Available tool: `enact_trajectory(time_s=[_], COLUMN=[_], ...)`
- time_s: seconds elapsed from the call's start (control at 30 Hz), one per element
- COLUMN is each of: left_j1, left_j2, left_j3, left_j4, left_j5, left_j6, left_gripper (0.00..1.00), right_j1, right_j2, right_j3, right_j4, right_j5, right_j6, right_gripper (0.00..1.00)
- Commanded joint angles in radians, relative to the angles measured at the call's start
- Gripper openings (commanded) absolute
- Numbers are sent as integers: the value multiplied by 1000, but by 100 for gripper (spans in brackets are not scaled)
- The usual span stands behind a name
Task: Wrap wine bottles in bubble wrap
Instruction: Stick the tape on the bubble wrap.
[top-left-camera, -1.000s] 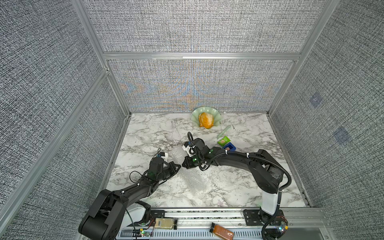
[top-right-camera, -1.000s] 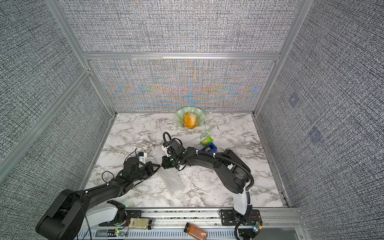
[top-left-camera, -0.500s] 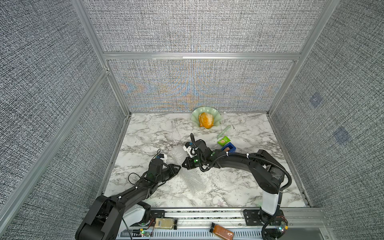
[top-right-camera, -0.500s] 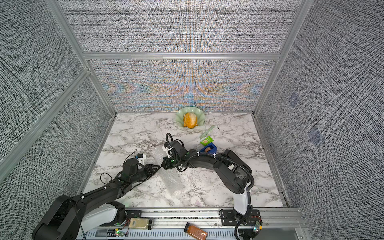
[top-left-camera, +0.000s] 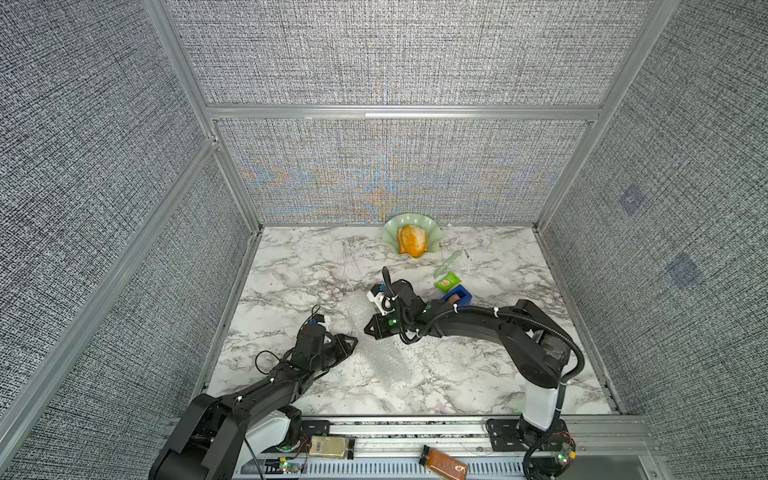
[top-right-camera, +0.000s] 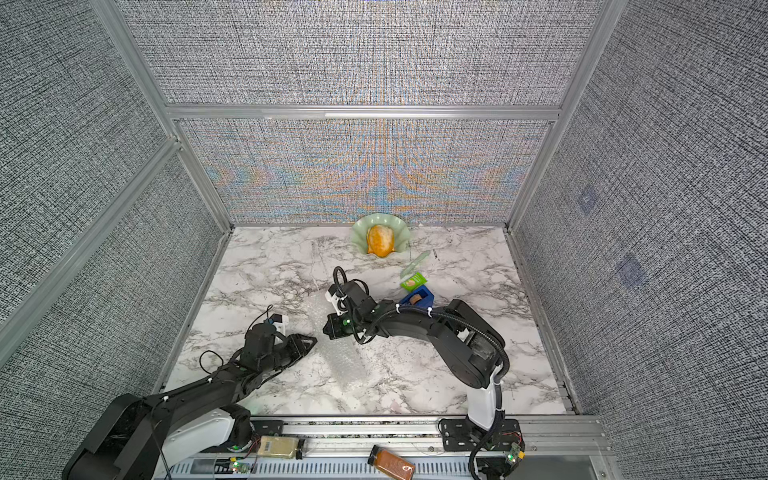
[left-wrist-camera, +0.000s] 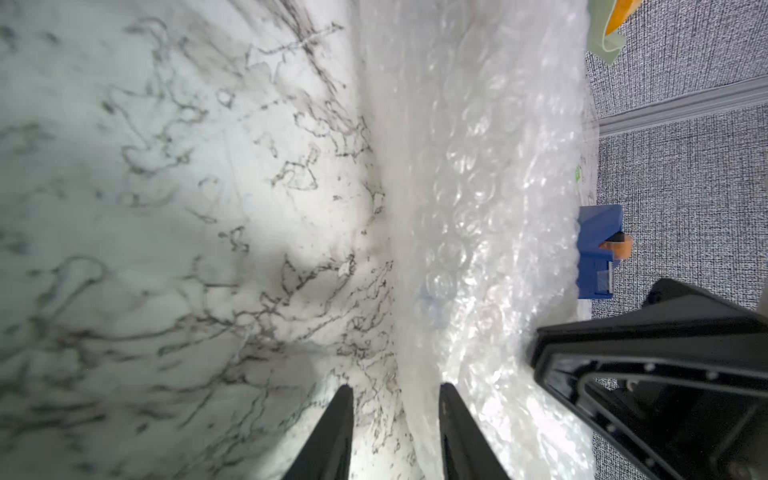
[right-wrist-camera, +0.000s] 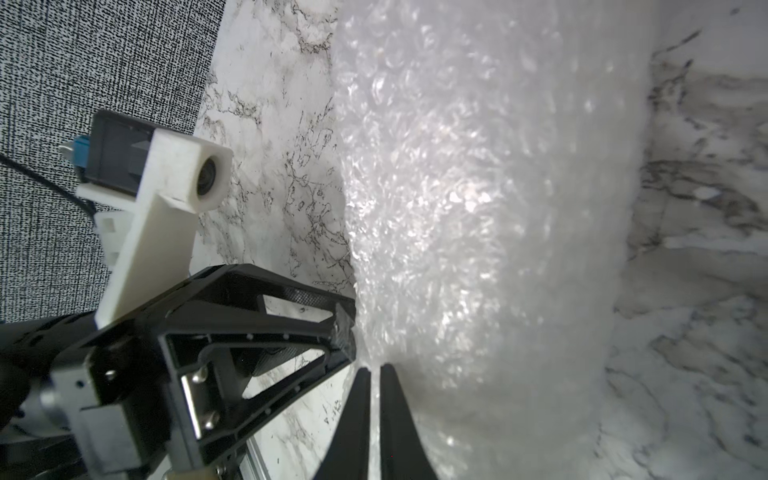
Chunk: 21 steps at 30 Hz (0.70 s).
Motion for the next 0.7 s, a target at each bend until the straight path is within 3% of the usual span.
enact_trajectory(time_s=[0.0,0.27,0.67], left_j1=[-1,1,4], left_j2=[28,93,-165], left_j3=[1,51,41], left_j4=[51,-14,-128], left_j5=[-12,42,2], left_j6=[11,47,70], left_gripper=[38,37,37], right_j1=[-4,2,10], right_j2=[15,-2,22], right_j3=[-14,13,50], right_j4=[-225,-258,-292], right_j5=[107,130,136], right_j6=[-2,-20,-37], right_gripper=[10,20,20])
